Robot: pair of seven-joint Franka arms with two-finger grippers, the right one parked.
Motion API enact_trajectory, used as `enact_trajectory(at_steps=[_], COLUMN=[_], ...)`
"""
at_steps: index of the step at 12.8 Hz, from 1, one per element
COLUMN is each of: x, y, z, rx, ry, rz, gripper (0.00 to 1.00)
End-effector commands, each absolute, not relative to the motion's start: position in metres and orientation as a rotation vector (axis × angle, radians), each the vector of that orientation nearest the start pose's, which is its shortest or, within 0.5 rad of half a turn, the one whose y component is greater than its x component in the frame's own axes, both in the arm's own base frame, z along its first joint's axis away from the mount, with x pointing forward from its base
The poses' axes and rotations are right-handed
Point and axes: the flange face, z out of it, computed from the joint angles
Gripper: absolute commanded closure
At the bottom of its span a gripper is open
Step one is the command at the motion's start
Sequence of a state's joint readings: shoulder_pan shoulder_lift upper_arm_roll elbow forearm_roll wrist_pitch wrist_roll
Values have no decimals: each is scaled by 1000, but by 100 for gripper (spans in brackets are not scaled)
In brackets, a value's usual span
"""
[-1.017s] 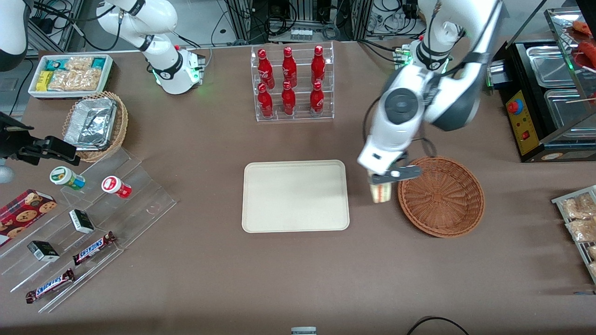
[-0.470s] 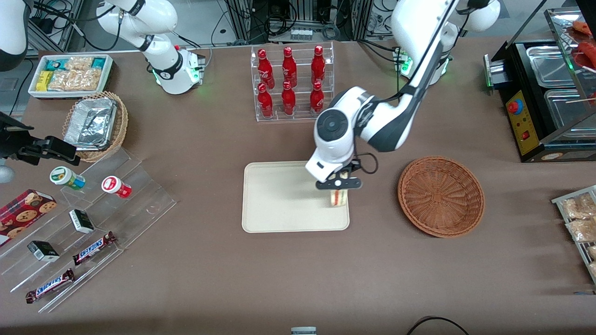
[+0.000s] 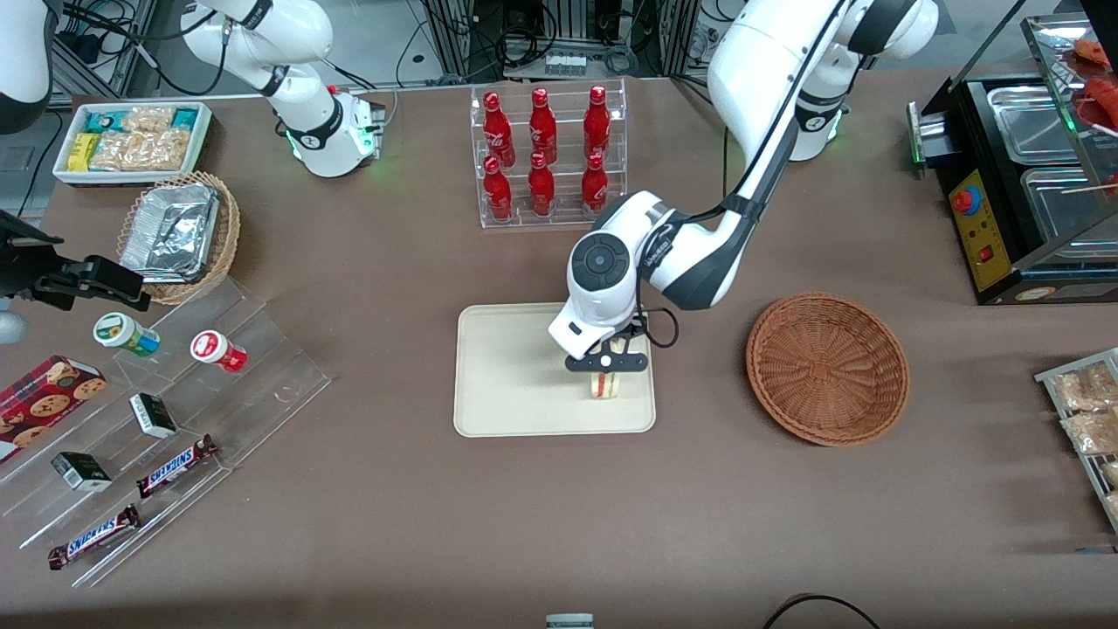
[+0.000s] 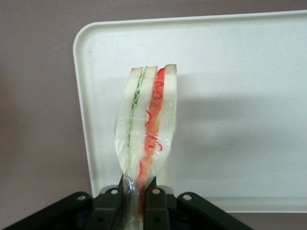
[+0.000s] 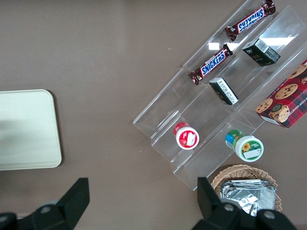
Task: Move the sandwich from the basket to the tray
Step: 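Lower the sandwich onto the tray and open the left gripper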
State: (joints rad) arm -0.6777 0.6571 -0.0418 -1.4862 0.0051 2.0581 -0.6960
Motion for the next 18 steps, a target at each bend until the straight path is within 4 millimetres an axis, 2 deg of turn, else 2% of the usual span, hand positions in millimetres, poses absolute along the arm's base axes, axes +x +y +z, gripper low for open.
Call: enact_trajectory(at_steps=[1, 5, 8, 9, 10, 11, 14, 18], x=[538, 537, 538, 537, 538, 540, 543, 554], y=[-469, -470, -472, -473, -473, -474, -477, -470], z=[271, 249, 243, 242, 243, 247, 261, 298], rx=[-3128, -3118, -3127, -3126, -3129, -3135, -3138, -3163], ry=[46, 48, 35, 41, 31, 26, 46, 10], rz=[110, 125, 111, 114, 112, 101, 66, 40], gripper=[100, 100, 100, 61, 3, 0, 0, 0])
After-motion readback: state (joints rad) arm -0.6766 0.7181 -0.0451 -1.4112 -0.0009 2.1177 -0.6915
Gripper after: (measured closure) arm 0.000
